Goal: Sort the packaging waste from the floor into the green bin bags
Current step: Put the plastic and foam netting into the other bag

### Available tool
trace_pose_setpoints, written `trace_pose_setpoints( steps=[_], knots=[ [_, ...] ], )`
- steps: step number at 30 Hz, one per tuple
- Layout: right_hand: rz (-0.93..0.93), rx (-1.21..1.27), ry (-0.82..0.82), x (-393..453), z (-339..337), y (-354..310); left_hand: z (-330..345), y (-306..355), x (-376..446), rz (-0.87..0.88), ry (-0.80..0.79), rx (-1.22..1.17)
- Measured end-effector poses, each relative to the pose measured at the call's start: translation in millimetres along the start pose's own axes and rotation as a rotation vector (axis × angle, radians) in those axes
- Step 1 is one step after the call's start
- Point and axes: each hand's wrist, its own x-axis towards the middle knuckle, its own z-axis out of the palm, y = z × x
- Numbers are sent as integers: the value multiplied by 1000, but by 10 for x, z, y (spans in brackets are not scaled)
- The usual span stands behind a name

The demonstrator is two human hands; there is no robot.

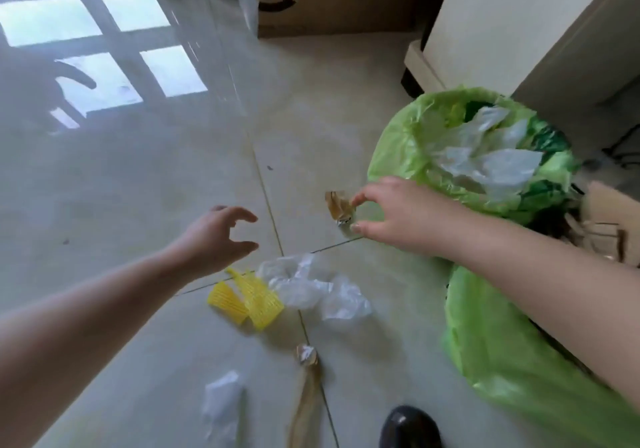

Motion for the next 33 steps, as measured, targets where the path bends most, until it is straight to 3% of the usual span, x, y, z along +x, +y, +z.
trace_pose_setpoints(
  steps=[4,9,15,19,27,31,33],
  knots=[
    [49,15,-49,632,625,-9,318,-470,-169,33,-187,204],
    [106,-123,-69,1285,1108,214,616,-695,-58,368,-361,703],
    [137,-214,-118,1637,1381,525,822,-627,215,614,-435,807],
    [120,-170,-17,1596,1537,587,837,-656,321,649,-424,820],
    [96,328,251,1068,1553,387,814,-821,318,562,-444,789],
    [-4,350,252,524,1667,278,771,-914,205,728,-287,776],
    [-66,232,227,288,1831,302,809,-921,148,830,-89,812]
  ],
)
